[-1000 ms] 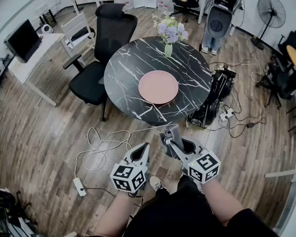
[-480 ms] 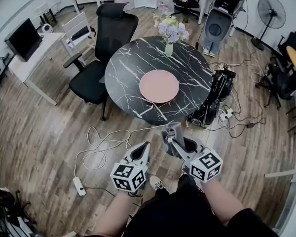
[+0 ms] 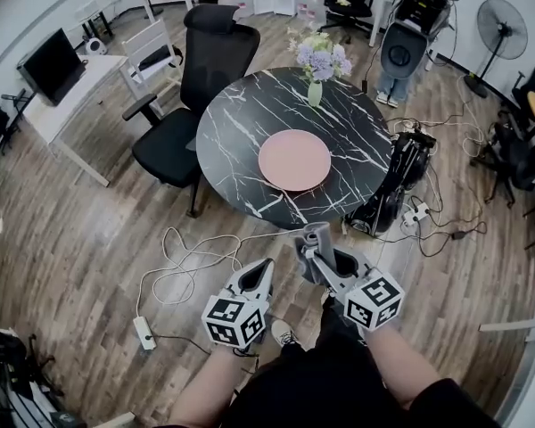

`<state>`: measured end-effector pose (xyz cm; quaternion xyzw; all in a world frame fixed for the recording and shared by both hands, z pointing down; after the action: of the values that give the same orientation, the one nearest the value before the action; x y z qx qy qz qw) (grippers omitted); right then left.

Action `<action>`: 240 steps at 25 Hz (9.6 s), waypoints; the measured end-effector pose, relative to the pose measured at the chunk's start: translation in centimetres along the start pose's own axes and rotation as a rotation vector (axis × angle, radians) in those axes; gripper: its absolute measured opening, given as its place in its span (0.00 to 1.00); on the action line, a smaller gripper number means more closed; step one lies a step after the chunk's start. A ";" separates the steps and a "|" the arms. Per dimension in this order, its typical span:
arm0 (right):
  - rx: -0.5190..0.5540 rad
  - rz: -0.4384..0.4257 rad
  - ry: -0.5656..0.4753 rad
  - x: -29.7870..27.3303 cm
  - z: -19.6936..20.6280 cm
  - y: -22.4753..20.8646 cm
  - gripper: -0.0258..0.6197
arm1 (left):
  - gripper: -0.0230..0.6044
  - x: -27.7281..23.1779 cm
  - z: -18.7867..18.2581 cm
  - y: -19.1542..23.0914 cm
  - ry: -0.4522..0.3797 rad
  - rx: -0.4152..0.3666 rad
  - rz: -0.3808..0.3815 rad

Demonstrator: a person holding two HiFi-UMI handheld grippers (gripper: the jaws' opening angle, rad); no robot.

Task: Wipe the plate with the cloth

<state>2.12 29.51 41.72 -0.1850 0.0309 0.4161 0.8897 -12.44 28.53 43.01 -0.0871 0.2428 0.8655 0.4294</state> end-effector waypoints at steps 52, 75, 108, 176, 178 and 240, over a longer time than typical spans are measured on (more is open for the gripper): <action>0.019 -0.385 0.230 -19.7 -7.3 -27.7 0.21 | 0.15 -25.1 -6.2 10.4 0.053 0.209 -0.516; -0.037 -0.312 0.297 -19.9 -4.6 -30.2 0.21 | 0.30 -28.7 -1.3 17.3 0.245 0.372 -0.557; -0.232 -0.129 0.690 -30.1 5.5 -25.6 0.21 | 0.09 -34.5 0.7 24.0 0.427 0.548 -0.350; 0.465 0.126 1.089 -33.5 3.2 -37.6 0.21 | 0.09 -34.6 0.3 24.5 0.492 0.462 -0.282; 0.491 0.113 1.079 -34.5 3.2 -37.1 0.21 | 0.09 -34.6 0.3 24.5 0.497 0.461 -0.281; 0.248 0.099 0.909 -33.0 5.0 -33.4 0.21 | 0.08 -34.9 0.7 24.2 0.432 0.532 -0.295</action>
<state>5.21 -12.33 63.38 -0.2388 0.4754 0.3281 0.7805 -9.97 -7.99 64.52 -0.1873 0.5290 0.6628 0.4958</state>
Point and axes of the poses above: the fingertips, and each gripper's own axes: x backward along the fingers, y to its left, z out of its underside, the point moved 3 cm from there along x, backward along the fingers, and after that the axes turned 5 degrees about -z, right-handed, at the moved point
